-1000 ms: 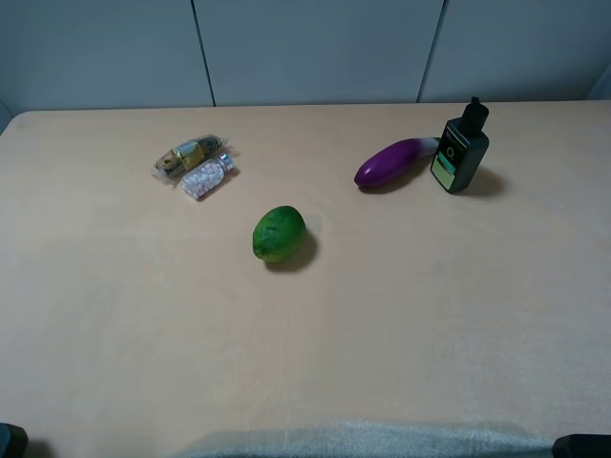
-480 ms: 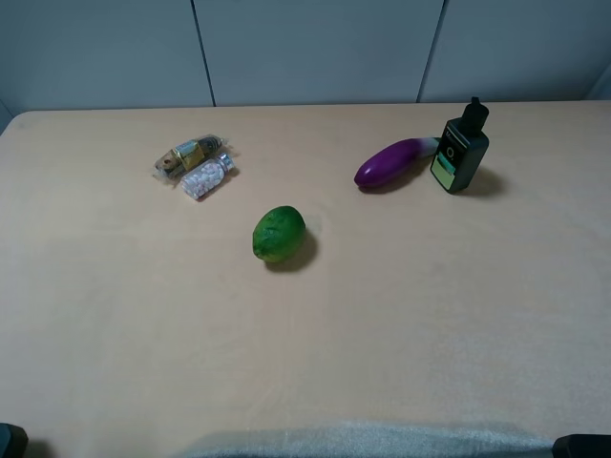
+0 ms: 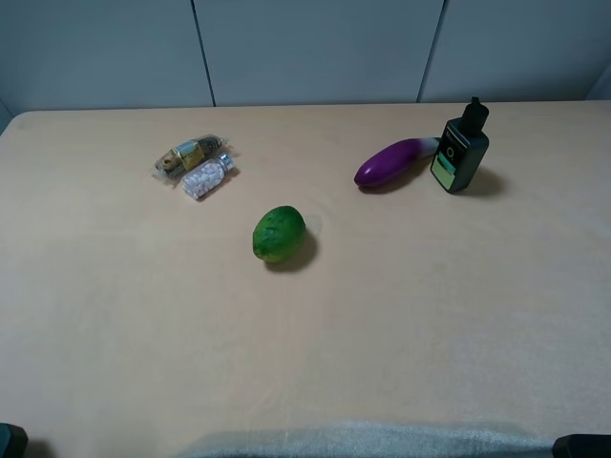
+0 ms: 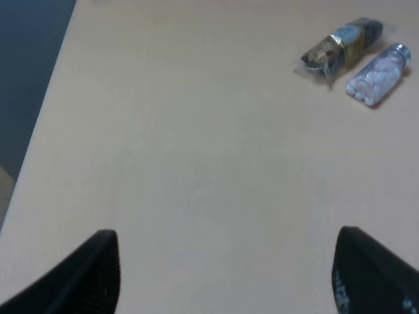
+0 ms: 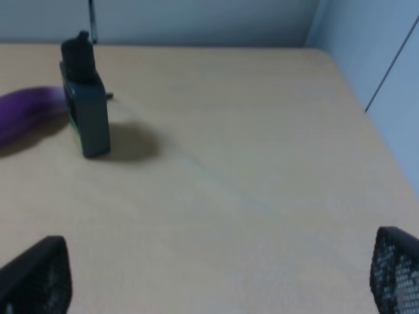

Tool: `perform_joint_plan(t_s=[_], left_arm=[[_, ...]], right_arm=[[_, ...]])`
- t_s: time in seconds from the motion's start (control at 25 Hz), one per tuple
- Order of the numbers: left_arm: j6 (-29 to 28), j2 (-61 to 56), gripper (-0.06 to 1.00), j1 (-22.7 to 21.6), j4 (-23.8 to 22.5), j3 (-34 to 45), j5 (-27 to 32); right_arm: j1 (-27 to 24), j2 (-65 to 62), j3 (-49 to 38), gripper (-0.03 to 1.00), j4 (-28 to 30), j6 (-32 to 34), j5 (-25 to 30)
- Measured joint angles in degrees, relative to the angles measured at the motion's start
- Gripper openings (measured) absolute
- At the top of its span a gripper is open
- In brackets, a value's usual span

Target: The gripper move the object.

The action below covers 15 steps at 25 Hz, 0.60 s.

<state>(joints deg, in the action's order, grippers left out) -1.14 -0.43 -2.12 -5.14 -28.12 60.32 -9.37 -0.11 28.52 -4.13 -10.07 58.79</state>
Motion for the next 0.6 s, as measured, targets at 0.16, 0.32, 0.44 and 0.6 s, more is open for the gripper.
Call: perform_joint_plan(t_s=[0.16,0.32,0.44,0.6], left_arm=[[0.0,0.0,0.74,0.0,0.0,0.0,0.0],[0.0,0.0,0.74,0.0,0.0,0.0,0.0],[0.0,0.0,0.74,0.0,0.0,0.0,0.0],[0.0,0.0,0.74,0.0,0.0,0.0,0.0]], right_arm=[[0.0,-0.2,0.0,0.69,0.12,0.0,0.0],[0.0,-0.2,0.0,0.69,0.12,0.0,0.0],[0.0,-0.2,0.0,0.69,0.23,0.0,0.0],[0.0,-0.2,0.0,0.69,0.27,0.0,0.0]])
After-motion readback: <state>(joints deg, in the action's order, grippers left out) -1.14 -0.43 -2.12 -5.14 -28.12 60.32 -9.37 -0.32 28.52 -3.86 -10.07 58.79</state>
